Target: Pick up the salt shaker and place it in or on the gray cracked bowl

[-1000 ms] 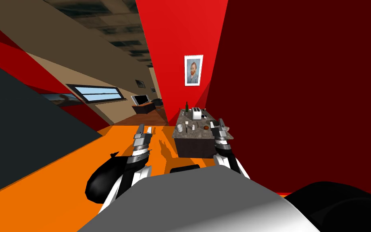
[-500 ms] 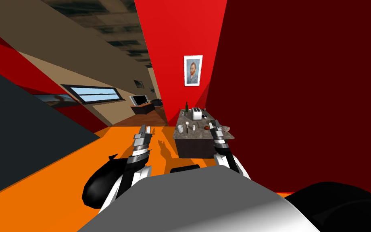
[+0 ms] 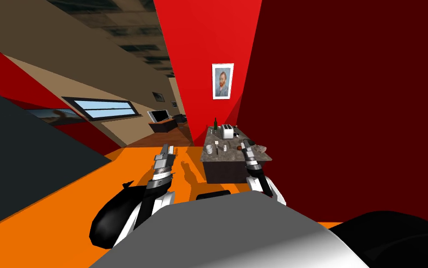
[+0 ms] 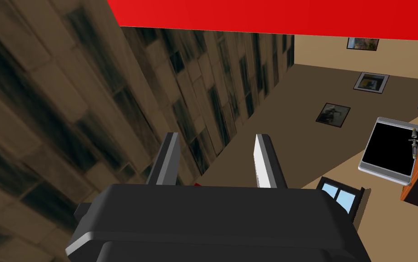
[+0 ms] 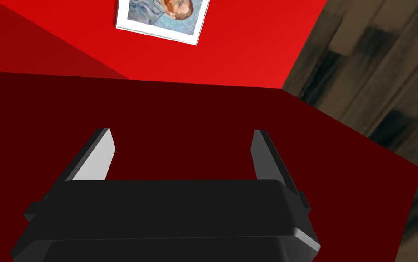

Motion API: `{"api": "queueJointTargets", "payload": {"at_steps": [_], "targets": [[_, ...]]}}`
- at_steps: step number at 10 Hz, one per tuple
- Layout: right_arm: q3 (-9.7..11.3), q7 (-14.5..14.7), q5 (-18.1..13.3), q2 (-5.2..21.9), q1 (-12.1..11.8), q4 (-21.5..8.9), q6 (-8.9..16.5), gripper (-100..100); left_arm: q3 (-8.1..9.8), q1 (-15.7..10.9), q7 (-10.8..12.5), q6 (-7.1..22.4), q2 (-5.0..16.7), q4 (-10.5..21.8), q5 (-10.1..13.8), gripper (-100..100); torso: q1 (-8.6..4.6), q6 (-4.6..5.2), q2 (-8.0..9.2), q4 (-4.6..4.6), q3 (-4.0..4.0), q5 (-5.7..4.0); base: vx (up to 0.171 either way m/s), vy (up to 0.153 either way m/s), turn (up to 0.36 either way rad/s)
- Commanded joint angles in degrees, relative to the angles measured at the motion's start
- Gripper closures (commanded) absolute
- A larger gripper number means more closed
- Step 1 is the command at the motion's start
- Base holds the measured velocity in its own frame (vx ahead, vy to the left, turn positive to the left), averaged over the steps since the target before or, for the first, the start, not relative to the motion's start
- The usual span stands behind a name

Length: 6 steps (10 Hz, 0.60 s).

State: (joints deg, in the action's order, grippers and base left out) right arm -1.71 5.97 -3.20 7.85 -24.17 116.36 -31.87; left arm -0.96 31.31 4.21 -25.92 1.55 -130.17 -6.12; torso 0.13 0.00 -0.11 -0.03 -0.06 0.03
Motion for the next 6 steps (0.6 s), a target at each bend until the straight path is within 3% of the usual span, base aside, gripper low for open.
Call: {"api": "queueJointTargets", "payload": {"at_steps": [1, 2, 6], "targets": [[-0.4, 2.9, -1.3, 0.1, 1.1, -2.2, -0.1, -100, 0.0, 0.0, 0.0, 0.0, 0.0, 0.0, 0.0, 0, 0.0, 0.0, 0.0, 0.0, 0.0, 0.0, 0.036, 0.054, -0.045], [-0.4, 3.5, -1.3, 0.1, 1.1, -2.2, -0.1, -100, 0.0, 0.0, 0.0, 0.0, 0.0, 0.0, 0.0, 0, 0.05, 0.0, -0.04, -0.01, -0.02, 0.01, 0.026, 0.046, -0.023], [-1.5, 10.1, -3.8, 0.4, 3.6, -7.0, -0.3, -100, 0.0, 0.0, 0.0, 0.0, 0.0, 0.0, 0.0, 0, 0.03, 0.0, -0.01, 0.0, -0.01, 0.01, 0.026, 0.049, -0.037]]}}
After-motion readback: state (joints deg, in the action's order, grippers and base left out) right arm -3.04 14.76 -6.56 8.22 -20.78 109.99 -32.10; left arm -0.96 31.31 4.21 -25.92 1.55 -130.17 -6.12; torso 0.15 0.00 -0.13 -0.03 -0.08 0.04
